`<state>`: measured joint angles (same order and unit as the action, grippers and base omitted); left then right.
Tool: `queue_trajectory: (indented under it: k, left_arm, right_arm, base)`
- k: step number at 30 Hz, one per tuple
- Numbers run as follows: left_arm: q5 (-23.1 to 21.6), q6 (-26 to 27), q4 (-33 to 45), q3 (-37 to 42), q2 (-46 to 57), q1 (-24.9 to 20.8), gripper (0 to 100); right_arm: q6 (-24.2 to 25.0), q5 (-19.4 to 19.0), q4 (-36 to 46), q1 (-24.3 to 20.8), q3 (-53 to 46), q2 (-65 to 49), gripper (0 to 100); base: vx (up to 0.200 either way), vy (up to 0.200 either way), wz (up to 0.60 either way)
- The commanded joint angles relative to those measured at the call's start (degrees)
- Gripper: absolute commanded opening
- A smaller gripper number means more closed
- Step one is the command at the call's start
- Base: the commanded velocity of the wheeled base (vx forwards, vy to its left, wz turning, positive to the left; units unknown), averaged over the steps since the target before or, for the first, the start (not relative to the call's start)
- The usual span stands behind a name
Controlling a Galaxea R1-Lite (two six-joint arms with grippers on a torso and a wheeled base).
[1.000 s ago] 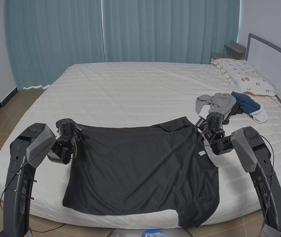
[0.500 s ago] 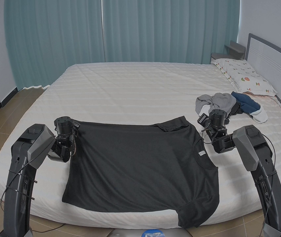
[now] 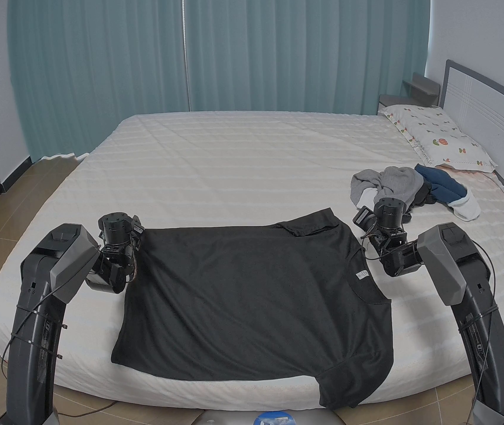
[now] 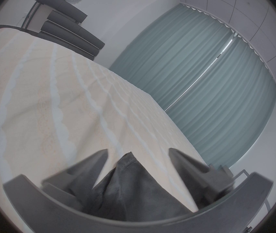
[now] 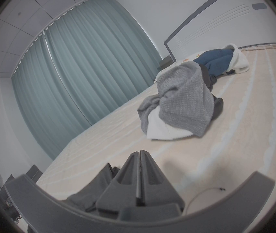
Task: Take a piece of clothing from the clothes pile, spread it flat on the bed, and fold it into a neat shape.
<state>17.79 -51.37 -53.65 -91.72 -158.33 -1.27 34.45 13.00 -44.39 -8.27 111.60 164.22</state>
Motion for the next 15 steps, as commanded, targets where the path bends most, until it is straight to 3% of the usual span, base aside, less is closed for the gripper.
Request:
queue_trajectory:
  k: [1,5,10,15]
  left_arm:
    - [0.0,-0.4,-0.6,5.1,3.6,0.4,100]
    - [-3.0,-0.8,-1.2,16.1,11.2,1.8,100]
    - [-7.2,-1.1,-5.0,27.6,18.9,2.0,100]
    - [-14.4,-1.3,-6.9,40.5,30.5,2.0,100]
  right_arm:
    - [0.0,-0.6,-0.9,0.2,-9.5,-6.5,0]
    - [0.0,-3.7,-3.3,0.4,-25.1,-15.5,0]
    - [0.6,-11.7,-7.3,0.4,-45.9,-27.3,0]
    - [6.9,-14.7,-12.6,-0.8,-64.9,-36.6,0]
  base:
    - [0.000,0.000,0.00]
    - [0.000,0.000,0.00]
    - [0.000,0.000,0.00]
    - [0.000,0.000,0.00]
